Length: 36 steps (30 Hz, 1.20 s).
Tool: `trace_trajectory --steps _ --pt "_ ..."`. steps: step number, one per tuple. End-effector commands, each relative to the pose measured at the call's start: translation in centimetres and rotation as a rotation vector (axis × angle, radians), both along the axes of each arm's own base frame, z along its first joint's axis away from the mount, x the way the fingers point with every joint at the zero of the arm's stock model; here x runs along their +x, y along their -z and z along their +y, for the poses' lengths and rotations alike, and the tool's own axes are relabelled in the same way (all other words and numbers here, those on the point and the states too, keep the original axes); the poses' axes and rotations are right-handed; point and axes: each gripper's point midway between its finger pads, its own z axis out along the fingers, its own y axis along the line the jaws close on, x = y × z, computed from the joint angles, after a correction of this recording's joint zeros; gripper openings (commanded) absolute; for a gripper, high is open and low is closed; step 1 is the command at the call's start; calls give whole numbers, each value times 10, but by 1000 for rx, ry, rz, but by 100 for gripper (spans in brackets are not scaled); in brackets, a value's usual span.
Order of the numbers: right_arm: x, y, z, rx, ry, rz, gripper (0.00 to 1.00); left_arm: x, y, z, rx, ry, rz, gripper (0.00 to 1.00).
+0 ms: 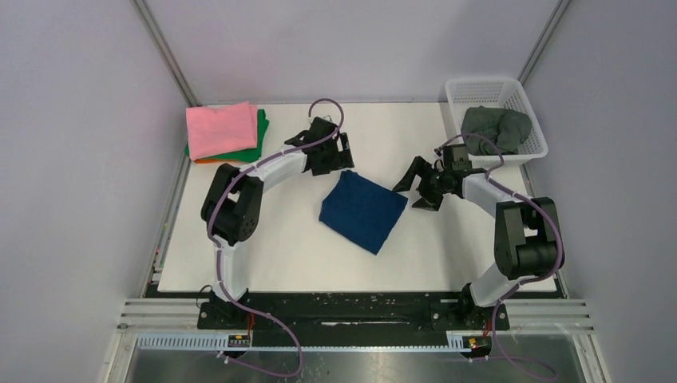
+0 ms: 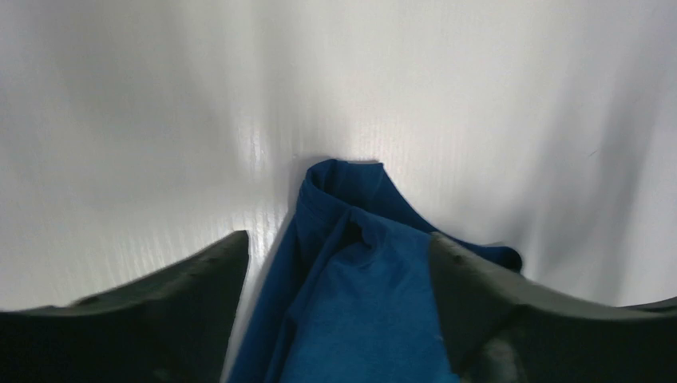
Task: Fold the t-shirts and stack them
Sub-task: Fold the long partially folded tshirt into a neat square, then smooth out wrinkles on the folded tshirt
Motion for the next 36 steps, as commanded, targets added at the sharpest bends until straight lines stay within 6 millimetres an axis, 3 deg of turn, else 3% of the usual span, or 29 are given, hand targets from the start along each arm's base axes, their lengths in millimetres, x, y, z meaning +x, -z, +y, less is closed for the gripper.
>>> trace_trajectory --steps 1,4,7,13,15,19,24,29,32,36 --pt "15 -32 -4 -13 15 -112 99 4 -60 -8 -87 42 -87 98" --pt "2 -45 -5 0 22 -143 99 -19 -78 -5 -137 54 -95 99" --pt "-15 -62 8 93 -17 -182 99 -52 -87 -7 -213 98 -82 99" --pt "-36 -91 50 292 -160 -250 99 -113 -86 -29 -398 257 -45 99" --pt "-36 -93 64 319 -204 -250 100 -121 -73 -27 -387 262 -16 99" --pt "-23 -78 76 319 -221 -214 100 -123 -32 -14 -306 210 52 99" --pt "5 -22 67 175 -173 -107 99 -141 29 7 -217 151 186 99" --pt "17 17 61 97 -126 -3 99 -166 53 22 -225 111 235 99" --pt "21 11 63 103 -141 -13 99 -187 56 24 -266 108 259 99" --pt "25 -22 60 77 -155 -91 99 -210 38 26 -242 99 235 99"
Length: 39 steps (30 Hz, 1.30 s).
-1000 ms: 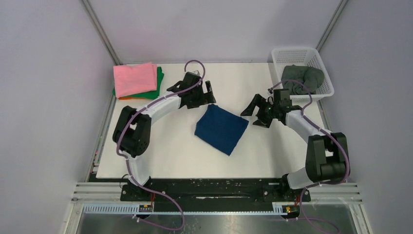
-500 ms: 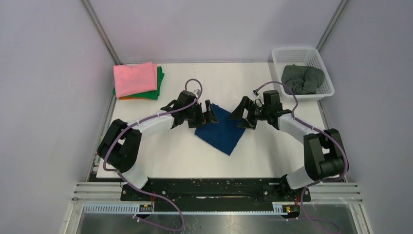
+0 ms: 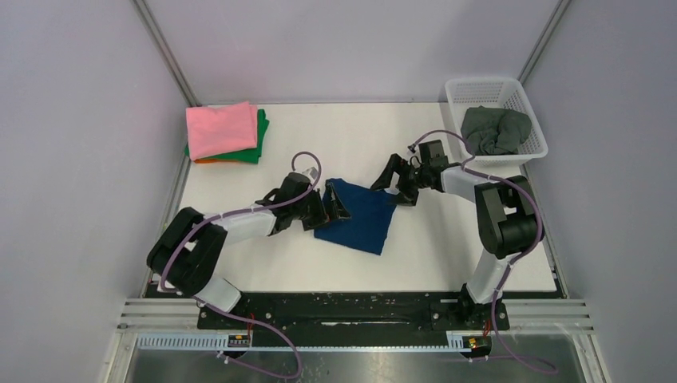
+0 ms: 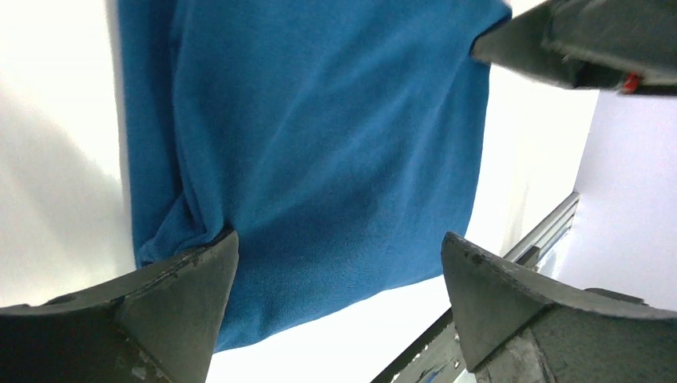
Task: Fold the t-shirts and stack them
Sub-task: Smooth out wrinkles on the folded tshirt, then put the neatly folded tshirt into the corner of the board with the left arm
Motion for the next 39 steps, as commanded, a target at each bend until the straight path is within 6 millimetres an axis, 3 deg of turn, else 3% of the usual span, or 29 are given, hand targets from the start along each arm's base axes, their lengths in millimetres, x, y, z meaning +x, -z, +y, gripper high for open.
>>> trace_trajectory --steps 1,5,8,15,19,26,30,33,36,39 --pt "10 -46 -8 -53 -4 -140 100 -51 11 18 112 -13 101 99" --pt "-3 -90 -15 -54 6 -253 99 -48 -31 22 137 -51 -27 99" --pt "-16 -104 -32 -98 86 -314 99 -41 -50 33 161 -86 -112 99" --pt "-53 -91 -111 -360 398 -378 99 -15 -32 65 388 -182 -116 99" --pt "-78 -88 -127 -403 421 -391 99 5 -8 61 427 -174 -71 95" --pt "-94 -78 -137 -474 377 -385 100 12 38 27 410 -57 68 70" --pt "-94 -75 -135 -487 348 -366 100 8 56 28 468 -54 106 32" --pt "-94 -71 -131 -476 317 -350 100 15 62 39 581 -94 109 2" --pt "-95 -67 -131 -492 295 -346 100 25 58 55 715 -135 84 0" --pt "-95 -65 -134 -505 300 -346 99 45 40 72 838 -196 20 0"
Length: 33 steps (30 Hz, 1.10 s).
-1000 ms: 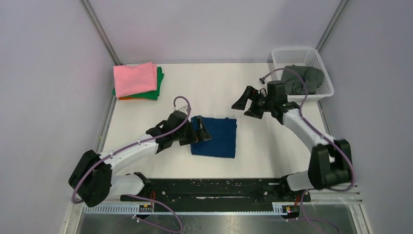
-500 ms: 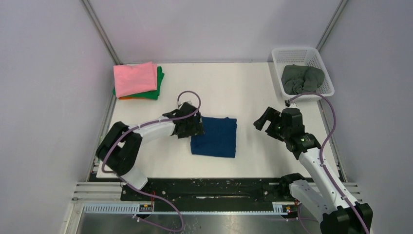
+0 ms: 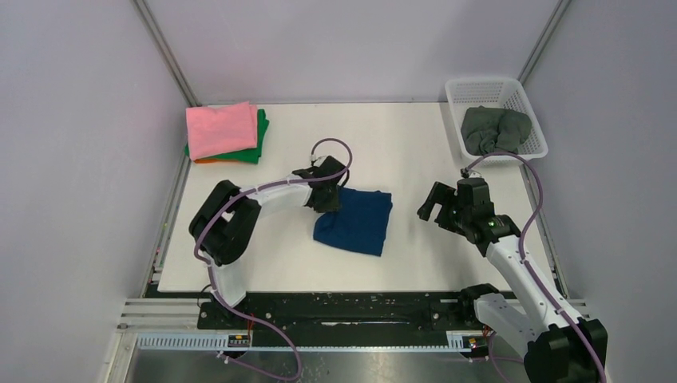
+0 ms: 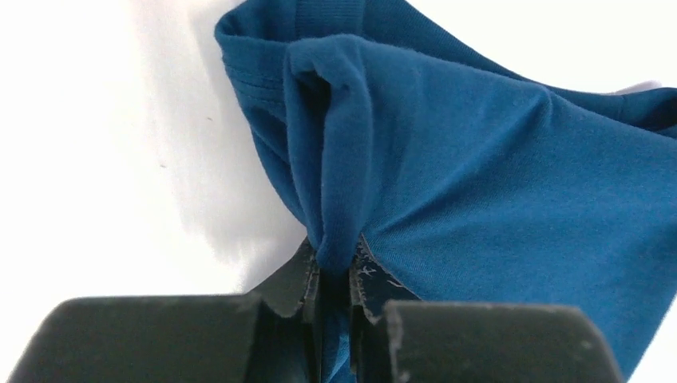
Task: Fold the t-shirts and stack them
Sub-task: Put the neatly folded tshirt into the corner of the board with the left arm
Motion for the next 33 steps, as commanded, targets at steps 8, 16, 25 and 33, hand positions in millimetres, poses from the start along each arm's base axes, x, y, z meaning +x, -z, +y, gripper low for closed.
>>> trace_trajectory --steps 8,16,25,33 --pt "5 -15 -9 -35 10 -95 99 87 -71 111 750 -146 -286 0" --pt "8 -17 -8 -18 21 -139 99 162 -122 158 997 -104 -383 0" --pt "12 -7 -8 -33 25 -96 99 224 -184 210 1127 -144 -476 0" --pt "15 -2 -11 -51 38 -79 100 248 -217 233 1176 -143 -491 0"
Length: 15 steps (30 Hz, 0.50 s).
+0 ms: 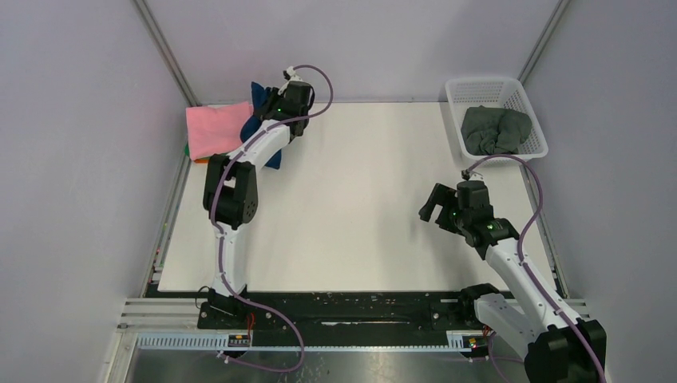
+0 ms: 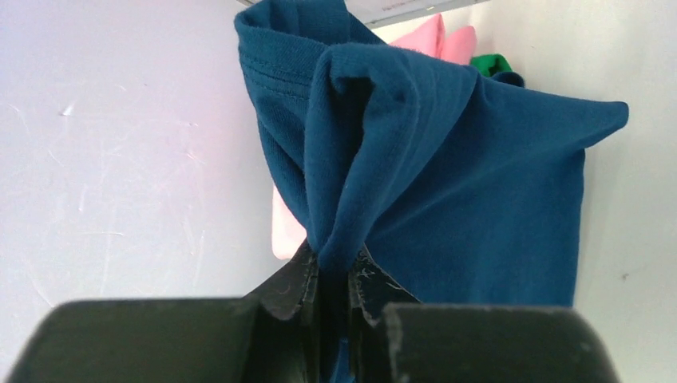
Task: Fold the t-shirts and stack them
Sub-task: Put the neatly folded tshirt into the corner of the board with the left arm
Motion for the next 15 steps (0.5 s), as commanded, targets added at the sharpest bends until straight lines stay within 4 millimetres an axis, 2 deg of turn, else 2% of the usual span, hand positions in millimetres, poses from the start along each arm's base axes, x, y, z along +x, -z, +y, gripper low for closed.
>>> trace_trajectory --steps 1,7,12,15 --pt "12 -10 -5 -21 27 -49 100 13 -55 12 51 -15 -87 0" --pt "13 -10 -4 -19 22 -47 99 18 -93 26 26 -11 -133 0" --pt "14 -8 -5 -23 26 -38 100 8 -124 36 -17 -20 -203 0" --pt "14 -7 -5 -25 28 -35 99 6 -130 39 -49 -8 -219 0"
